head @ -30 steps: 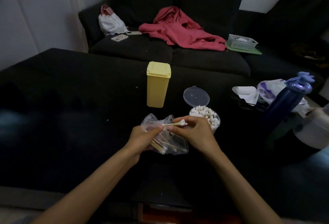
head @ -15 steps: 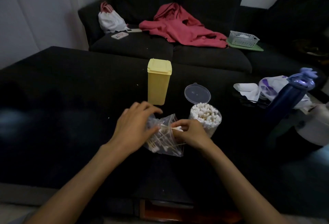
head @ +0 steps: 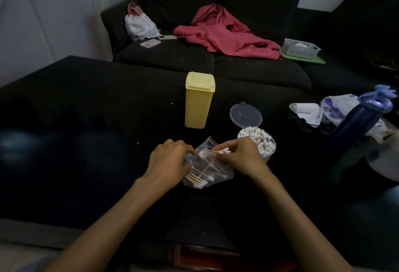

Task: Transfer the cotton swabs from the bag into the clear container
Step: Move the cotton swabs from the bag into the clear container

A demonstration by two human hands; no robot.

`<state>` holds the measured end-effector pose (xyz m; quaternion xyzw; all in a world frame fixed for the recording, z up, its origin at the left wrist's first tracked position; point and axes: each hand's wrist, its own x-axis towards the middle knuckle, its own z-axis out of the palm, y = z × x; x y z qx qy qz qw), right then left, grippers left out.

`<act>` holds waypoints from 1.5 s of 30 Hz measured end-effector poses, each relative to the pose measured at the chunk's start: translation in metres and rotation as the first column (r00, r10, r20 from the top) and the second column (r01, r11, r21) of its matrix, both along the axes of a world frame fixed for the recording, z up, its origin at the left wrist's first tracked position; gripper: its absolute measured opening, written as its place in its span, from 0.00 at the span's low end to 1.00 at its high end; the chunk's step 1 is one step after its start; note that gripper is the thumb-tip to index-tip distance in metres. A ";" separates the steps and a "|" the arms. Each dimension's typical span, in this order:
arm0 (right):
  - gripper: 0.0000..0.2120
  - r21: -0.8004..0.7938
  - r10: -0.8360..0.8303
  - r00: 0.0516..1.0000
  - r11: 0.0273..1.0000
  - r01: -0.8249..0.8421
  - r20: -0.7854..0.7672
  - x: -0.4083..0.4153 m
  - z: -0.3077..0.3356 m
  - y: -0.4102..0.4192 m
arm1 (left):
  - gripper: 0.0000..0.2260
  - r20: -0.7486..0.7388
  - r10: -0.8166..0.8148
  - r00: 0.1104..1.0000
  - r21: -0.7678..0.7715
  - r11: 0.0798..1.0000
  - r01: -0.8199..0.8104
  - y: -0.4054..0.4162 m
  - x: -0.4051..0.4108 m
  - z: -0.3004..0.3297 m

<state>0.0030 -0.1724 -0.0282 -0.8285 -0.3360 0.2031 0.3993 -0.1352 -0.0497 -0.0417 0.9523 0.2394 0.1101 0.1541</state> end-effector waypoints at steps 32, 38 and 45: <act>0.04 0.026 0.153 0.986 0.988 -0.155 0.061 -0.001 0.008 -0.007 | 0.12 0.180 0.140 0.974 -0.231 0.968 -0.097 -0.005 0.008 0.009; 0.05 0.004 0.145 0.989 0.989 -0.145 0.040 -0.001 0.006 -0.006 | 0.21 -0.012 0.098 0.995 -0.367 0.925 -0.096 -0.008 0.010 0.008; 0.04 0.168 0.033 0.989 0.986 -0.009 -0.145 0.005 0.014 -0.015 | 0.17 0.031 0.174 0.984 -0.217 0.962 -0.164 -0.006 0.009 0.008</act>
